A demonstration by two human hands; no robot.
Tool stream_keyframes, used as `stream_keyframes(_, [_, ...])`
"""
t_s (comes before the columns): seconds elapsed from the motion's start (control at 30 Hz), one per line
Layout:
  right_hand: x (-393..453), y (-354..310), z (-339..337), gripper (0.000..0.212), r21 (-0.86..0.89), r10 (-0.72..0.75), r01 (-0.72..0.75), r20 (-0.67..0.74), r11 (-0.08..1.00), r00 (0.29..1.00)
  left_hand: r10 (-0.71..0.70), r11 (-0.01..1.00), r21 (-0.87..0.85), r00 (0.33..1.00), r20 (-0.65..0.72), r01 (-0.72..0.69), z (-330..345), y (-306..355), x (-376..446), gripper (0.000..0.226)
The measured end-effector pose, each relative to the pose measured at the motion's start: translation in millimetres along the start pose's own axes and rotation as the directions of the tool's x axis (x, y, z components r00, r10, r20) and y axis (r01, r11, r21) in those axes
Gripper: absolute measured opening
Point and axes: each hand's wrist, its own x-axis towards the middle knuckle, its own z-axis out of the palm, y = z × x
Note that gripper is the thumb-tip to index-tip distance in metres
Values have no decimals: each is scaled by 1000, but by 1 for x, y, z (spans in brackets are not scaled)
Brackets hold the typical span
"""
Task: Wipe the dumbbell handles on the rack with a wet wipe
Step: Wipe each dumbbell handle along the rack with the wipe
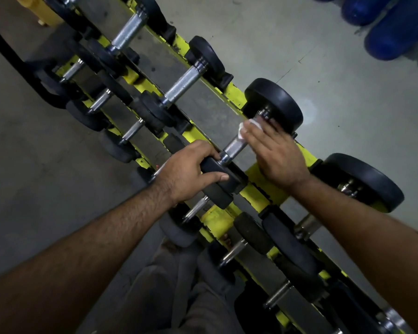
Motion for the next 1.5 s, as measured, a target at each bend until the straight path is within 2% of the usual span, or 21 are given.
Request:
stream_keyframes(0.07, [-1,-19,6,71,53,62,-62,2,997,998,-11,1000,12,1000,0,11,0,1,0,38])
stream_keyframes(0.17, [-11,-39,13,60,148,-192,178,88,973,977,4,1000,9,1000,0,-4,3,2,0,42])
stream_keyframes(0.2, [-9,-29,9,54,145,-211,196,96,970,973,5,1000,5,1000,1,-5,3,1,1,42])
stream_keyframes(0.33, [9,-3,-6,44,84,95,-96,21,992,995,-1,1000,-4,1000,-10,1,4,1,0,42])
stream_keyframes(0.37, [7,-13,-4,43,97,87,-88,15,991,996,1,1000,-9,1000,-13,-1,4,3,-1,43])
stream_keyframes(0.47, [2,-30,1,46,161,-134,120,81,980,988,2,1000,-14,999,-33,-3,7,3,-1,46])
stream_keyframes(0.5, [5,-24,-1,44,151,-125,112,78,982,989,8,1000,-18,999,-34,-8,8,2,-1,47])
stream_keyframes(0.6, [13,-8,-8,40,99,127,-129,26,987,992,8,1000,-10,999,-41,-8,10,0,-2,48])
stream_keyframes(0.63, [12,-15,-8,41,105,139,-140,18,985,990,5,1000,-6,999,-38,-5,11,1,-2,47])
stream_keyframes(0.77, [2,-36,-6,39,223,-149,129,78,966,986,-10,1000,-2,999,-37,9,15,5,-4,47])
stream_keyframes(0.83, [7,-15,-12,37,176,-60,52,41,983,997,-9,1000,-10,999,-43,9,15,6,-5,46])
stream_keyframes(0.9, [10,-13,-15,39,156,136,-138,24,978,990,-18,1000,-8,999,-45,18,14,8,-5,44])
stream_keyframes(0.93, [10,-24,-12,39,162,139,-141,22,977,990,-25,1000,-5,999,-45,25,14,9,-6,43])
stream_keyframes(1.03, [4,-49,-5,38,223,-105,83,89,971,991,-48,999,11,998,-40,49,15,11,-7,45])
stream_keyframes(1.07, [5,-43,-7,37,213,-118,95,96,972,988,-49,999,19,998,-39,49,16,11,-7,46])
stream_keyframes(1.2, [17,-15,-18,39,115,222,-224,26,968,975,-60,998,30,997,-49,62,17,12,-8,46])
stream_keyframes(1.23, [15,-25,-14,39,114,227,-228,23,967,974,-59,998,28,997,-48,61,17,12,-8,45])
stream_keyframes(1.33, [4,-51,-5,40,190,-44,23,104,982,994,-53,998,35,997,-54,55,16,15,-9,44])
stream_keyframes(1.37, [5,-46,-8,42,176,-78,53,142,983,987,-45,998,48,998,-52,48,18,15,-9,44])
stream_keyframes(1.4, [8,-36,-12,40,140,-53,34,135,990,989,-35,997,65,998,-58,38,18,16,-9,45])
stream_keyframes(1.5, [15,-30,-20,41,57,238,-244,98,968,966,-29,993,116,997,-66,36,20,19,-10,46])
